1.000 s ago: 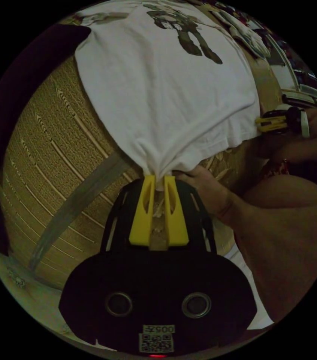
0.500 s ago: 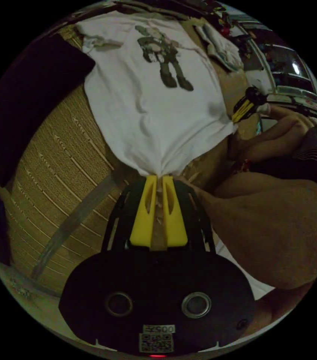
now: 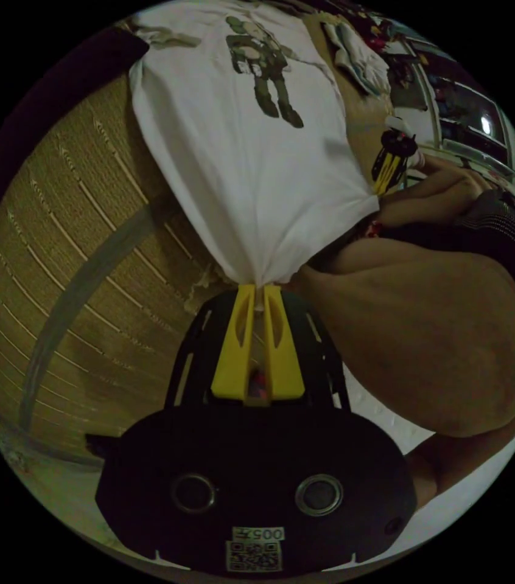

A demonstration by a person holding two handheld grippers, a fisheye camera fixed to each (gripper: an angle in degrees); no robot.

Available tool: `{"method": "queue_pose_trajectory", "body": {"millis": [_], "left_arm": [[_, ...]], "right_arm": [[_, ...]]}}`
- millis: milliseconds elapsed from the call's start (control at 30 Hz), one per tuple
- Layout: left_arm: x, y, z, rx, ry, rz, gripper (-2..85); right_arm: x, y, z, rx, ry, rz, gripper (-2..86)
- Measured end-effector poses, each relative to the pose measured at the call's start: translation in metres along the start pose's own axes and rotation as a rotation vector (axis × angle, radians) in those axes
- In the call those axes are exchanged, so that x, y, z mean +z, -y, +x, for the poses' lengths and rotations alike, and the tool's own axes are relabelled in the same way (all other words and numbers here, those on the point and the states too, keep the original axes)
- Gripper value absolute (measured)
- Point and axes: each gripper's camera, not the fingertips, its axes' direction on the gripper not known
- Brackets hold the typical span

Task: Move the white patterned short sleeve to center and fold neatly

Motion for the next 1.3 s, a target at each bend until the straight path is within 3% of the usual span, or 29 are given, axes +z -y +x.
{"method": "queue_pose_trajectory", "body": {"millis": [133,367,433,567,667,800,1000,1167,1300], "left_arm": [[-0.024,-0.004,-0.017,0.034,-0.039,0.061,3.3],[-0.152,0.058,-0.042,0.17,0.162,0.144,4.1],[-0.189,0.084,-0.058,0.125,0.219,0.218,4.6],[-0.249,0.117,-0.106,-0.049,0.243,0.542,5.8],[-0.245,0.114,-0.132,-0.088,0.188,0.692,5.7],[-0.207,0.099,-0.149,-0.126,0.374,0.615,5.4],[-0.159,0.036,-0.159,-0.126,0.327,0.627,7.1],[-0.135,0.005,-0.179,-0.118,0.225,0.644,10.0],[-0.115,0.021,-0.19,-0.042,0.284,0.493,12.9]], "right_arm": [[-0.026,0.003,0.0,-0.016,0.054,0.088,-1.7],[-0.145,-0.004,-0.004,-0.022,-0.176,0.415,-1.5],[-0.177,-0.006,-0.003,0.02,-0.304,0.519,-1.3],[-0.226,-0.021,0.017,0.253,-0.487,0.894,1.4],[-0.22,-0.022,0.027,0.36,-0.531,0.944,5.9],[-0.187,-0.004,0.032,0.419,-0.583,0.864,7.5],[-0.094,0.045,0.02,0.351,-0.617,0.659,8.2],[0.007,0.11,-0.012,0.17,-0.967,0.41,11.2],[0.07,0.151,-0.01,0.07,-1.132,0.198,11.1]]}}
